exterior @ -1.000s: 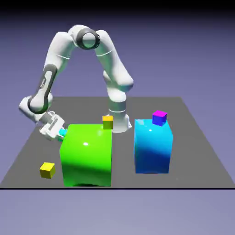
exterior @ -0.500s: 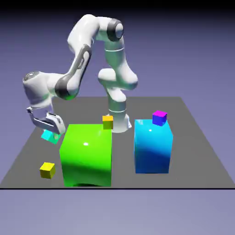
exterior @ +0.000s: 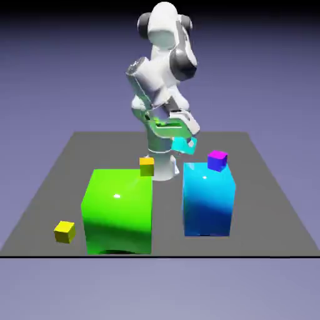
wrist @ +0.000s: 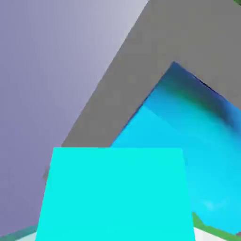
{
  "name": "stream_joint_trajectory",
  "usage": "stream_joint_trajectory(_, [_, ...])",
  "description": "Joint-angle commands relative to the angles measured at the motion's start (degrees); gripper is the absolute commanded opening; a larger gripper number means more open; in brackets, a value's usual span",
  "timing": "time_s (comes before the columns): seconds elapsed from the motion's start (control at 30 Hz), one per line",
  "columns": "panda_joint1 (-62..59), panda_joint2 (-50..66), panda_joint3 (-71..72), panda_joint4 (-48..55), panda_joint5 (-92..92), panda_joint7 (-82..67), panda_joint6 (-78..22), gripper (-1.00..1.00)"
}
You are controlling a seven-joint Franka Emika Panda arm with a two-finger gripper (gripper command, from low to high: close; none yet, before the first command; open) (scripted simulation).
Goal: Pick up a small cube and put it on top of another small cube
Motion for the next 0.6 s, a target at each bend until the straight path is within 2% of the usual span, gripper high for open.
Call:
stream_joint_trajectory(0.0, [-1.07, -0.61, 0.76, -1.37, 2.35, 2.53, -1.82, -1.00])
stream_joint_trajectory(0.2, [-7.11, -3.34, 4.59, -8.41, 15.07, 15.23, -11.05, -1.00])
stream_joint_trajectory(0.37, [-3.99, 0.50, 10.29, -12.32, 22.03, 11.82, -2.20, -1.00])
stream_joint_trajectory(0.4, [-3.99, 0.50, 10.29, -12.32, 22.03, 11.81, -2.20, 1.00])
stream_joint_trajectory(0.57, [-7.11, -3.34, 4.59, -8.41, 15.07, 15.23, -11.05, 1.00])
